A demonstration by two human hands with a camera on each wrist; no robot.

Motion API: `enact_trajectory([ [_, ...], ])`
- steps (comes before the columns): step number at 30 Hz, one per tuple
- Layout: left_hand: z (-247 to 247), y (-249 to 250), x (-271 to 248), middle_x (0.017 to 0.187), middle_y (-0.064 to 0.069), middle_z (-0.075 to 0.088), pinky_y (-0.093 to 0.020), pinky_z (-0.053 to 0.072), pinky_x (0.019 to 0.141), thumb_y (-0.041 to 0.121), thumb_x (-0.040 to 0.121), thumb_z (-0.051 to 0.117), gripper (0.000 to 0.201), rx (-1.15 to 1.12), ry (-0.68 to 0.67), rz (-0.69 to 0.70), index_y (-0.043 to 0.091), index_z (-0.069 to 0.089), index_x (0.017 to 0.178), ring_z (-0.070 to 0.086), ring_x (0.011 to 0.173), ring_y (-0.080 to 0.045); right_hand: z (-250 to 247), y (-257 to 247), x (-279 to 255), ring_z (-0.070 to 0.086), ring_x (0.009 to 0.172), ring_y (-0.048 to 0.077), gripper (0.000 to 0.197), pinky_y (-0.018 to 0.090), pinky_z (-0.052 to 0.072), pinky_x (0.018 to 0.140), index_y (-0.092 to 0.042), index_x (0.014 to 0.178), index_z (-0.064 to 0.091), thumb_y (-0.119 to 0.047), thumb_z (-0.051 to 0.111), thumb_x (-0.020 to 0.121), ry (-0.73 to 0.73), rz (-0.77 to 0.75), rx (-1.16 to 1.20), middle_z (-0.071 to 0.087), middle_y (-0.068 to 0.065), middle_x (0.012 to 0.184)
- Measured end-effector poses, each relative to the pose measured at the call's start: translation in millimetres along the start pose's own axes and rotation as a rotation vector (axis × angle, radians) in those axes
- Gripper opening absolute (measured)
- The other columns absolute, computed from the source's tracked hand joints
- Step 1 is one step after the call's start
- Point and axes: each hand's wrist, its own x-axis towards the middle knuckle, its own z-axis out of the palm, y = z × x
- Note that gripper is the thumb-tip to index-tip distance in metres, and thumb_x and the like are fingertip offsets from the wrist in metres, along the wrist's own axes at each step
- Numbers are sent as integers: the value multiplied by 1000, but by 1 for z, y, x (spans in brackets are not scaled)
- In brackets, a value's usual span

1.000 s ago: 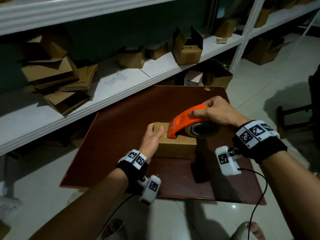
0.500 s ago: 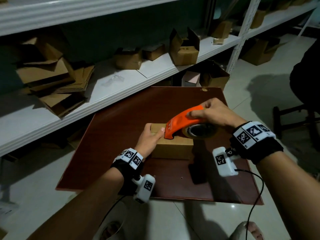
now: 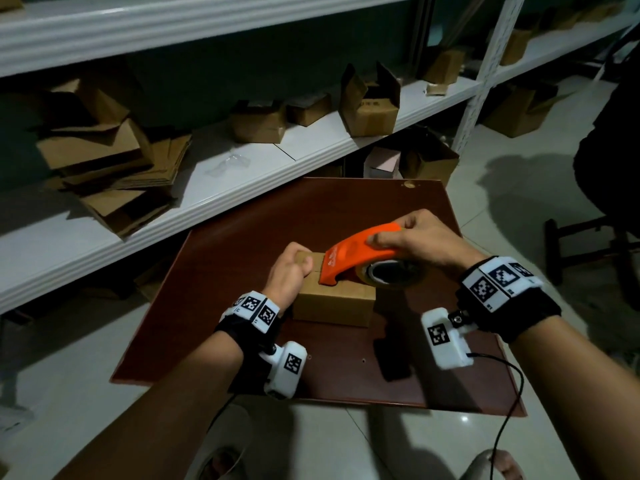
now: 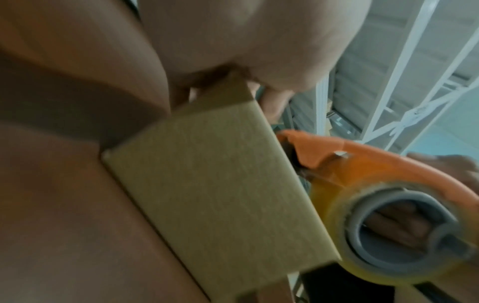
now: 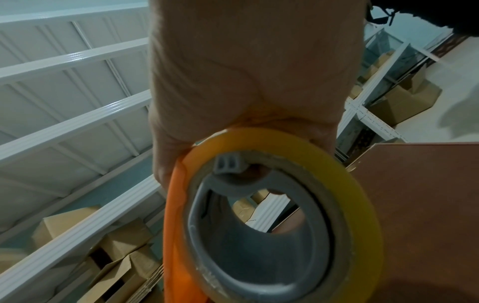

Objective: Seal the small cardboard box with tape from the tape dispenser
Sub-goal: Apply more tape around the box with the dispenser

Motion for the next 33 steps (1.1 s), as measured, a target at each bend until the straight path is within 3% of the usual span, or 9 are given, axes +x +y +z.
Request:
enact_trajectory([
  [5,-6,0,4,96,-5,72,-45,52,92,39,91,39,34,18,27,45,25,70,88,66,97,-28,-3,-1,-3,62,59,8,33,26,48,64,-12,81,72,-44,82,81,-10,0,-8,69,0,69],
  [8,-19,6,6,126,-4,70,-46,48,108,31,108,46,27,463,-55,218,24,69,119,62,123,-25,-4,-3,-5,64,65,9,32,24,49,64,-12,85,74,-43,81,81,-1,5,-1,71,0,73],
  [10,-22,19,1,152,-5,56,-42,36,122,23,104,56,38,663,-167,344,23,58,142,46,147,-24,-4,-4,-5,65,69,11,35,25,49,66,-10,90,75,-43,81,82,-6,13,-1,72,2,77],
  [13,-16,38,-12,159,-5,48,-41,17,130,48,84,73,78,695,-374,364,24,45,153,36,153,-23,-3,-5,-3,68,73,20,42,34,53,73,-2,92,74,-42,81,81,3,9,-13,75,12,83],
  [16,-4,35,-13,152,0,50,-53,6,133,74,73,74,99,774,-354,377,28,39,153,37,151,-23,-2,-4,-1,72,82,28,50,41,58,82,3,101,75,-42,82,80,22,22,-8,77,15,91],
  [23,8,30,-20,158,-1,45,-52,14,132,87,71,71,113,828,-229,392,22,36,156,35,151,-22,0,-5,-2,66,74,20,48,35,50,75,-3,87,75,-50,81,78,4,22,-3,72,6,77],
  [27,6,28,-19,156,0,47,-51,16,131,89,70,70,113,843,-215,415,21,37,154,38,150,-22,0,-8,-4,63,65,17,68,34,48,73,-15,77,69,-77,80,54,-20,15,5,67,6,68],
  [30,7,25,-17,151,1,50,-49,24,128,91,68,68,112,841,-200,427,23,39,152,43,143,-22,-1,-11,-5,60,54,6,51,27,46,67,-14,69,67,-62,85,64,-56,18,-1,66,-2,59],
  [33,7,23,-18,142,3,54,-43,38,117,92,66,69,111,846,-179,441,24,41,148,50,131,-20,-3,-12,-7,66,55,11,39,21,53,59,-7,79,72,-42,87,74,-101,44,58,75,3,67],
])
